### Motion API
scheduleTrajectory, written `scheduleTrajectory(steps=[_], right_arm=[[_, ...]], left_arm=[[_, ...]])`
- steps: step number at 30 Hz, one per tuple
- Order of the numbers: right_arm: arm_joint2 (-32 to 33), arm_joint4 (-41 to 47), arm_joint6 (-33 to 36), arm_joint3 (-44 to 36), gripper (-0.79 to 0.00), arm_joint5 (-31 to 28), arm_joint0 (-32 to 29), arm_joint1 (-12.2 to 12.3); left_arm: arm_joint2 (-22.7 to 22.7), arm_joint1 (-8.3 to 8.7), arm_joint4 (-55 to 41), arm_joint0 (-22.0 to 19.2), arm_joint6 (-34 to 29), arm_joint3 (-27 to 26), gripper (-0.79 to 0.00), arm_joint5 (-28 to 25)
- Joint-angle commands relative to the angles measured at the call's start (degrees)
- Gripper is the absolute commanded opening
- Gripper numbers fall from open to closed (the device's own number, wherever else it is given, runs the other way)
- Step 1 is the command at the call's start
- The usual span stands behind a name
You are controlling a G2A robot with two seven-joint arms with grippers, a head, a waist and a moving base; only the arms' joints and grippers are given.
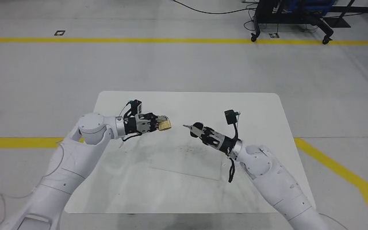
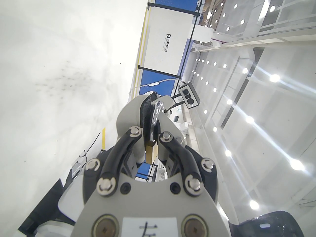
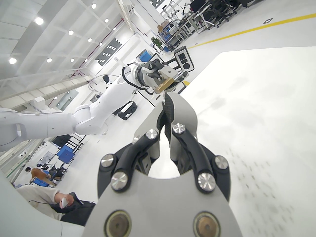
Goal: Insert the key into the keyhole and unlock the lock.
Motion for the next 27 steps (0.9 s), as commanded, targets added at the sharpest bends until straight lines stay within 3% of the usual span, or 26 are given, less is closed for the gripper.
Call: scheduleTrajectory(steps=[1, 6, 10, 17, 20, 27], right_arm=[[-0.17, -0.92, -0.08, -0.18, -0.785, 0.81, -0.04, -0.03], [-0.81, -14.51, -1.23, -4.91, -0.785, 0.04, 1.63, -0.17], [2.41, -38.66, -1.13, -15.11, -0.785, 3.53, 0.78, 0.98], [6.0, -69.02, 1.2, -31.42, -0.785, 8.23, -5.94, 2.86], [5.61, -74.66, 1.55, -35.13, -0.785, 8.68, -8.5, 3.21], [5.44, -75.3, 1.41, -36.21, -0.785, 9.13, -9.49, 3.27]], left_arm=[[0.02, -0.07, -0.3, 1.13, 1.82, -0.03, -0.785, 0.32], [1.58, -0.16, 2.99, 1.07, 4.06, -1.7, -0.785, 9.22], [4.38, -1.01, 3.82, -2.28, 2.01, -1.59, -0.785, 16.43], [9.45, -3.44, 4.38, -8.76, 0.15, 2.75, -0.785, 19.33], [10.15, -4.1, 4.68, -10.58, -0.1, 5.21, -0.785, 17.77], [10.1, -4.21, 4.38, -10.78, -0.33, 5.72, -0.785, 17.14]])
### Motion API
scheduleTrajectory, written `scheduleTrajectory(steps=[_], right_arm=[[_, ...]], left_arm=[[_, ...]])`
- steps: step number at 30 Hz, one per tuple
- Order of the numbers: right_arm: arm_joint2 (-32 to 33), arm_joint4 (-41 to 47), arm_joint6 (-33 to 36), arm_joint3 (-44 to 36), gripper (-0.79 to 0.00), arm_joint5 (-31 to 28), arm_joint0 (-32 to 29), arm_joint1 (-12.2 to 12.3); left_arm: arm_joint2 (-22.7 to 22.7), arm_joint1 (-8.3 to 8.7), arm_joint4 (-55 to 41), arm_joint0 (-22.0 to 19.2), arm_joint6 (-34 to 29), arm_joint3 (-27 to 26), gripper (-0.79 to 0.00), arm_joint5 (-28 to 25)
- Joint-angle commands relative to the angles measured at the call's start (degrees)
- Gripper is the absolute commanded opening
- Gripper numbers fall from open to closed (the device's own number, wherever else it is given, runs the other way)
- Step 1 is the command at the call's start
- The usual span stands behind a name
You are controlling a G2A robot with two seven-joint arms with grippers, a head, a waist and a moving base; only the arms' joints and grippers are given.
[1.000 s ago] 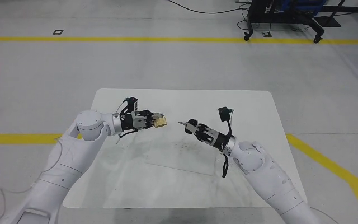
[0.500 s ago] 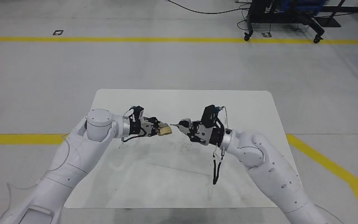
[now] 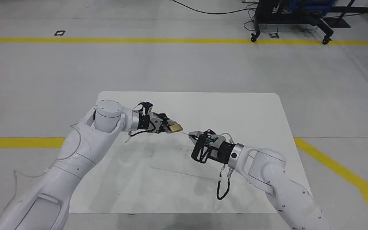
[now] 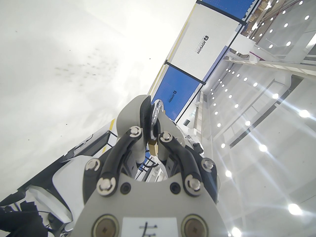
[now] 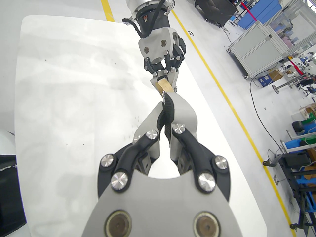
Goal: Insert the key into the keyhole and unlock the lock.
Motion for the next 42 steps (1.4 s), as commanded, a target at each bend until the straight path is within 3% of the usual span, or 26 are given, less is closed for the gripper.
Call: scheduleTrajectory(steps=[1, 8, 15, 20, 27, 42], right_arm=[[0.0, 0.0, 0.0, 0.0, -0.785, -0.01, 0.0, 0.0], [-0.33, -3.01, 0.06, -0.96, -0.785, 0.23, -0.04, 0.07], [-4.26, -20.95, -2.27, -8.81, -0.785, -5.57, -0.08, 0.86], [-9.28, -33.44, 1.16, -10.58, -0.785, -8.04, 0.73, 0.95], [-13.69, -37.69, 5.9, -9.38, -0.785, -7.2, 2.86, -0.02], [-14.78, -38.75, 11.09, -7.52, -0.785, -8.23, 4.57, -1.18]], left_arm=[[0.0, 0.0, 0.01, 0.0, 0.01, 0.0, -0.785, 0.0], [-1.44, -0.01, -3.56, 0.86, -1.97, 0.14, -0.785, -0.68], [-0.49, -0.79, -5.04, 0.42, -5.06, 1.93, -0.785, -1.51], [0.16, -1.3, -5.83, 0.12, -7.43, 2.81, -0.785, -2.2], [0.96, -1.82, -4.57, -0.5, -7.49, 3.51, -0.785, -2.49], [1.01, -2.38, -3.66, -1.04, -8.28, 4.62, -0.785, -2.49]])
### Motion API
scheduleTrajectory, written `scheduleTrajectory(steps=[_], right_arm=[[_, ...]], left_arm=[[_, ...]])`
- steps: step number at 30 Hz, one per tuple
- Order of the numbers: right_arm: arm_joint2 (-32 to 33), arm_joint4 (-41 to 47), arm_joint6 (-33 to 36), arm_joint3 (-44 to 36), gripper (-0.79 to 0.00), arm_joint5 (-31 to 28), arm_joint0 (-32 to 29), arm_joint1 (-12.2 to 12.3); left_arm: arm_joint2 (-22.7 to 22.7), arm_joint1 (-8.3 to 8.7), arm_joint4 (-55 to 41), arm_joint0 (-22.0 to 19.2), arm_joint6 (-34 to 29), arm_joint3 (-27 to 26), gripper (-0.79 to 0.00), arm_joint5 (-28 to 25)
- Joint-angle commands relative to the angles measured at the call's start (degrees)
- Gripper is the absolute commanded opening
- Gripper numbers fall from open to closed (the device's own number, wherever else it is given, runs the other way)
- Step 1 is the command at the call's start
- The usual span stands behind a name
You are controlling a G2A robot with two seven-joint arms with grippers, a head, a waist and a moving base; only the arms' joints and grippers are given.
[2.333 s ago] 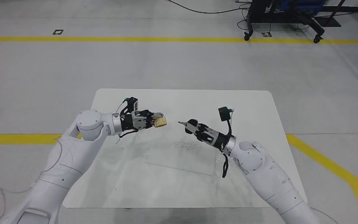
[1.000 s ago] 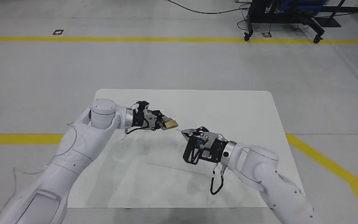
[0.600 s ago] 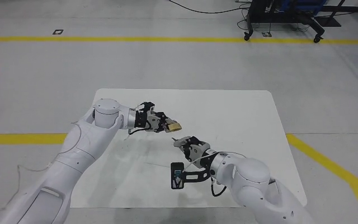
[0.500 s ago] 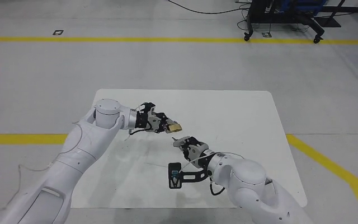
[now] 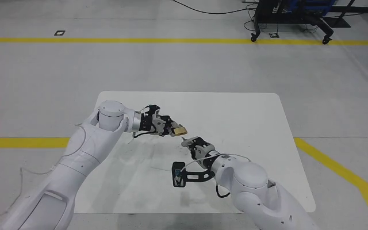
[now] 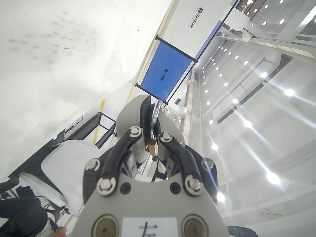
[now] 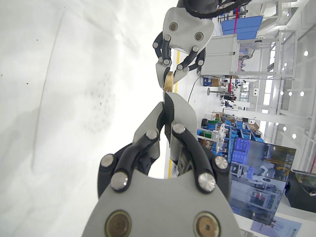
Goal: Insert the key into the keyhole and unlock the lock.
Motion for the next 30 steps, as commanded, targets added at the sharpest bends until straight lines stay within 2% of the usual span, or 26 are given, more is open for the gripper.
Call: scheduleTrajectory(steps=[1, 21, 30], right_arm=[[-0.13, 0.2, 0.05, 0.38, -0.785, 0.0, 0.36, -0.16], [-0.68, 2.01, 1.52, 3.34, -0.785, -0.14, 2.86, -1.79], [-1.82, 0.27, 4.41, 2.9, -0.785, 0.31, 2.52, -2.4]], left_arm=[[-0.03, -0.04, 0.15, -0.03, -0.1, 0.13, -0.785, 0.07], [0.31, -0.64, 1.57, -0.83, -2.27, 1.61, -0.785, 0.47], [0.29, -0.97, 1.56, -0.76, -1.57, 1.84, -0.785, 0.86]])
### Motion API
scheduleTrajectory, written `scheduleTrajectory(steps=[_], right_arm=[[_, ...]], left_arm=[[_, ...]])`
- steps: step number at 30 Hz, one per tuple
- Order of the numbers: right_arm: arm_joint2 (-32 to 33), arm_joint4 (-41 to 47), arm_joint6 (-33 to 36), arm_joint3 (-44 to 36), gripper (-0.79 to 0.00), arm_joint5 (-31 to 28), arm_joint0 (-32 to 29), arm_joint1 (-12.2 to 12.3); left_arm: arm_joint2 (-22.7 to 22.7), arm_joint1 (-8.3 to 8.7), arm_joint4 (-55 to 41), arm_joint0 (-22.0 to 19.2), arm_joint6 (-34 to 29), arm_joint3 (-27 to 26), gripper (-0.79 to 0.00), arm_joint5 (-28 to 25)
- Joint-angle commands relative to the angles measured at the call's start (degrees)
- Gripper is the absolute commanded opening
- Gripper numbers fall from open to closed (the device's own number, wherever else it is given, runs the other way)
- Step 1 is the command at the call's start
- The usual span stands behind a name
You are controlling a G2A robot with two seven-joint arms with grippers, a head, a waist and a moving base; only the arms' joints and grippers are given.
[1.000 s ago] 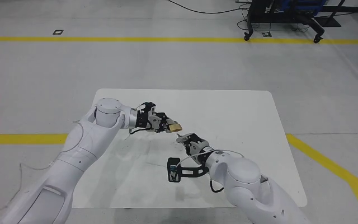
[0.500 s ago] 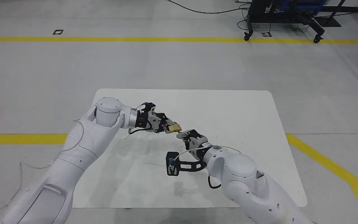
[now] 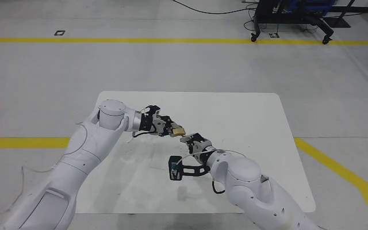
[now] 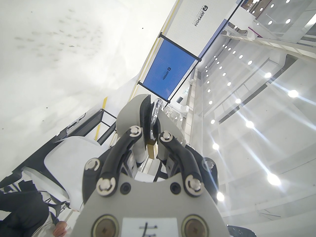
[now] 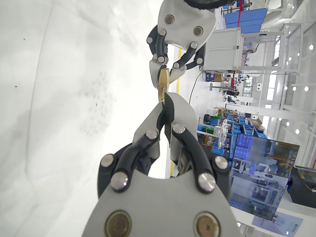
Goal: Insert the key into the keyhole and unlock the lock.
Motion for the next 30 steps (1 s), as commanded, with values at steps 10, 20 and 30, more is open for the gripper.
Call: scheduleTrajectory(steps=[10, 20, 30], right_arm=[[-2.17, -2.03, 4.15, 0.87, -0.785, 0.85, 0.48, -1.17], [-5.76, -6.16, 11.88, 1.96, -0.785, 2.11, 1.3, -2.87], [-6.91, -4.81, 13.16, 3.53, -0.785, 1.89, 2.89, -4.58]], left_arm=[[0.22, -0.46, -0.01, 0.18, 0.45, -0.18, -0.785, 0.32], [-0.18, -0.7, -0.06, 0.35, 1.74, -0.28, -0.785, 0.89], [-0.75, -0.75, -0.19, 0.7, 1.45, -0.62, -0.785, 0.74]])
